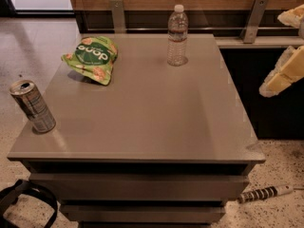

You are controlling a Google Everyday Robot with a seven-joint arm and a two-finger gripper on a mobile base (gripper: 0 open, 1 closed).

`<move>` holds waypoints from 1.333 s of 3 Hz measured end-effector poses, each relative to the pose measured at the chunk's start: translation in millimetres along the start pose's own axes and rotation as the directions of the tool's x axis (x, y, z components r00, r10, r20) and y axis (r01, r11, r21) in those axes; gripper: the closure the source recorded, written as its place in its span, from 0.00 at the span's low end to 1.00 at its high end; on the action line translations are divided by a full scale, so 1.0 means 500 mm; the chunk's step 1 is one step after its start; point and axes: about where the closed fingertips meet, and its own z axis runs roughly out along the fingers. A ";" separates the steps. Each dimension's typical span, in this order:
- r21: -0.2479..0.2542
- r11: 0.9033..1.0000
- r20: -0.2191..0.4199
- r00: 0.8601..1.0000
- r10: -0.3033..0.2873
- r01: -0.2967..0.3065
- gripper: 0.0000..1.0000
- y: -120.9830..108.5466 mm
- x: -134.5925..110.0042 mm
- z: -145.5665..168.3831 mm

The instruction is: Move water bottle near redbull can

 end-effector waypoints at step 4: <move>0.033 0.996 0.451 0.890 0.059 -0.082 0.00 -0.223 -0.139 0.142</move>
Offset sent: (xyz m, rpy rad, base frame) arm 0.1412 -0.0050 0.0193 0.4589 -0.3154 0.0664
